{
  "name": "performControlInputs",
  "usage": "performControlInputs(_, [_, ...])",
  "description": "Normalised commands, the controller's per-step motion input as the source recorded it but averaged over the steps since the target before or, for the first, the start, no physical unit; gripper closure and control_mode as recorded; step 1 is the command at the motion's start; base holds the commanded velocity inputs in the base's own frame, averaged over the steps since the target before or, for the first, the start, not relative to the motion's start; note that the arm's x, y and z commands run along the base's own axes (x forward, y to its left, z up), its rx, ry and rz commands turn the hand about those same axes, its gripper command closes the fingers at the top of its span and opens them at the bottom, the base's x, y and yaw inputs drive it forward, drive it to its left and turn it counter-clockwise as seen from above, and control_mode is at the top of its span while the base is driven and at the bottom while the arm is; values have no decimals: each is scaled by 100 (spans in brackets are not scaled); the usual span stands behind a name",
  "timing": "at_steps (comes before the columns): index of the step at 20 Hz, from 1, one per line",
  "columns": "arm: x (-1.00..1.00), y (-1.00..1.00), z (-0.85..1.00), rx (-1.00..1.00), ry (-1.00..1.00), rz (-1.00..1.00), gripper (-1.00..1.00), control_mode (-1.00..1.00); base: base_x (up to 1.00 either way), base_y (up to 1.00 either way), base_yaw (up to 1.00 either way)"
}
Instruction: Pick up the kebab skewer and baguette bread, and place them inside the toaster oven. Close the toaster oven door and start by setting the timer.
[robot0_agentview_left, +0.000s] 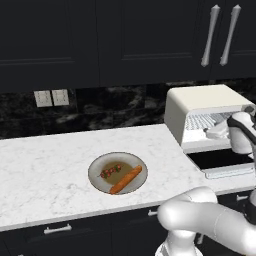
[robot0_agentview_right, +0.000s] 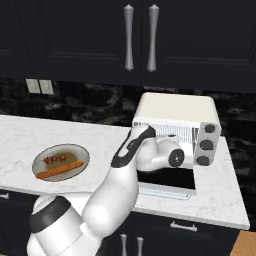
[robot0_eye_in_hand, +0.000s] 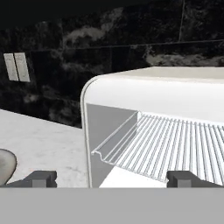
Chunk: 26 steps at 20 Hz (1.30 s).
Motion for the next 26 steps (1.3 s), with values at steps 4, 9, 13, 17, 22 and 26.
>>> performControlInputs(4, [44, -14, -12, 13, -11, 0, -100, -100, 0, 0, 0])
performControlInputs(9, [49, -21, -16, 6, 0, -4, -100, -100, 0, 0, 0])
performControlInputs(13, [51, -27, -18, 0, 0, -6, -100, -100, 0, 0, 0])
performControlInputs(17, [52, -9, -29, 0, 0, -7, -100, -100, 0, 0, 0])
performControlInputs(22, [36, -13, -44, 0, 0, -7, -100, -100, 0, 0, 0])
performControlInputs(26, [42, -15, -29, 0, 0, -6, -100, -100, 0, 0, 0])
